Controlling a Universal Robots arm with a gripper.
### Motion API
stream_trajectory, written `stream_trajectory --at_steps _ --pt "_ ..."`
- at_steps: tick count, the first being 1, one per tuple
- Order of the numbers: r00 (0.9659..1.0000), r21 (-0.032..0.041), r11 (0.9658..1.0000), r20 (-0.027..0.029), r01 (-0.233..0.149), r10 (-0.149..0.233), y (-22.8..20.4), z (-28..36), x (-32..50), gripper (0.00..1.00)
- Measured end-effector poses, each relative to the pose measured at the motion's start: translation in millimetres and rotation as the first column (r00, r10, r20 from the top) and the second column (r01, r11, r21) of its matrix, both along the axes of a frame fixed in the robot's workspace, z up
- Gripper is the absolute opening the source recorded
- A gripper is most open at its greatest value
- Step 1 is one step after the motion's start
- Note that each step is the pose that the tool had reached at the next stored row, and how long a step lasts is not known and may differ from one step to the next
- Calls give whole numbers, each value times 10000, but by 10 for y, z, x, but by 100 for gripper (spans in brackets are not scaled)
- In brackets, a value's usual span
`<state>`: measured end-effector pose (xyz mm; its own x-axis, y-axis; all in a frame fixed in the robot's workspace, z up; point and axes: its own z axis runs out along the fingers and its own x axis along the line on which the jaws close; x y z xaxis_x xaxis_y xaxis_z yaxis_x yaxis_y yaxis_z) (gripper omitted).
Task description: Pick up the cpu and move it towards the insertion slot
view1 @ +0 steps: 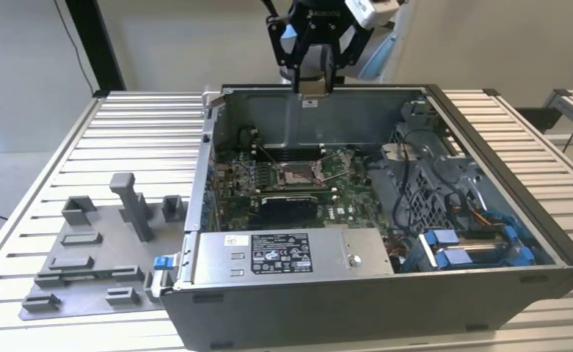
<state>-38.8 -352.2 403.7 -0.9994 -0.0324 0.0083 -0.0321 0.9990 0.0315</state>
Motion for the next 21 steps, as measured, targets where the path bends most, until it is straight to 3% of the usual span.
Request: stream_trajectory --at_steps 2,10,13,18,21 --pt "10000 0 10000 0 0 0 31 -30 0 0" --pt "10000 0 10000 0 2 -2 77 -161 -16 0" --pt "10000 0 10000 0 16 -16 122 -207 -15 0" --pt "10000 -2 10000 -1 53 -53 224 -232 -15 0" --pt "10000 0 10000 0 57 -57 230 -233 -15 0"
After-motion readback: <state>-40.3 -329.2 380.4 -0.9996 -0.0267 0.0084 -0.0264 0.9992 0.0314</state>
